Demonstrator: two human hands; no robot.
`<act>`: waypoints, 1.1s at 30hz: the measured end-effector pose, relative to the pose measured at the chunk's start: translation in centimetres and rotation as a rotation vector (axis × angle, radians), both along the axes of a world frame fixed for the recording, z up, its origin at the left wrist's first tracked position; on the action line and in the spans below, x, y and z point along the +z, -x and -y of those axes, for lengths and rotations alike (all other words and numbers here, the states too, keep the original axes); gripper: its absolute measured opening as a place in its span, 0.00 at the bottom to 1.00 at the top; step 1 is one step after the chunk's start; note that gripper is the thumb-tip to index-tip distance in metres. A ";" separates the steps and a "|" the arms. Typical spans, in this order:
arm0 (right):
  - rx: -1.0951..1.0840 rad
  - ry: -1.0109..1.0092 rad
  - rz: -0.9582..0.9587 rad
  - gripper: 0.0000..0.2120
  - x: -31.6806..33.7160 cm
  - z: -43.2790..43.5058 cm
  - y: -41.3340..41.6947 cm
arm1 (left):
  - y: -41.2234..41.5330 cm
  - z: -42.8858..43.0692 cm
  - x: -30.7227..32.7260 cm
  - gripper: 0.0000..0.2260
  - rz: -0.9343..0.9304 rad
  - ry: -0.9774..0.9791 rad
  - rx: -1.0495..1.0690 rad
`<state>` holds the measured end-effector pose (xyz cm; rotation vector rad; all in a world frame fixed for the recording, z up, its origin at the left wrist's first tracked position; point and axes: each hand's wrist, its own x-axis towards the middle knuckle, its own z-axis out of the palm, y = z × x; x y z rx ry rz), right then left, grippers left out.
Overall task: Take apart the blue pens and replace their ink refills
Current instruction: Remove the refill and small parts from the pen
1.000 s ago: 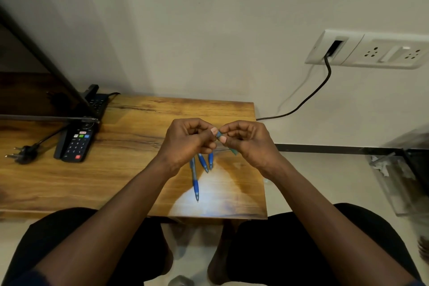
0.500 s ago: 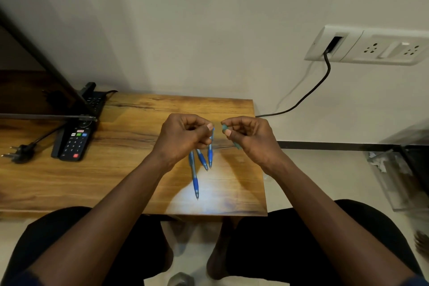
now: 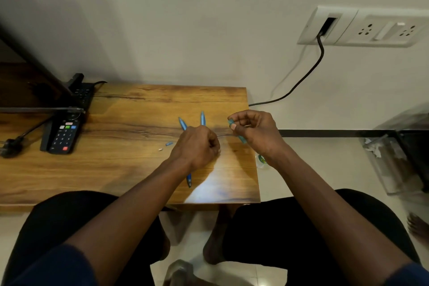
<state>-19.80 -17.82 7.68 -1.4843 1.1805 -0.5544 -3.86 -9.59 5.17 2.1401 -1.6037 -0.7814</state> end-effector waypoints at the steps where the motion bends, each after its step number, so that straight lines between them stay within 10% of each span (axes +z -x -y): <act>1: 0.002 0.000 0.003 0.08 -0.1 0.1 0.0 | 0.1 0.1 -0.1 0.03 0.013 0.000 -0.005; 11: 0.019 -0.026 0.021 0.08 -0.1 0.3 0.2 | 0.1 0.6 -0.3 0.03 0.003 0.036 0.037; 21: 0.060 -0.078 0.053 0.08 0.2 0.3 0.4 | -1.7 0.5 1.6 0.05 -0.710 0.141 0.287; 33: 0.063 0.016 -0.036 0.03 1.2 -0.1 -0.2 | -1.7 0.1 1.3 0.07 -1.008 0.066 0.326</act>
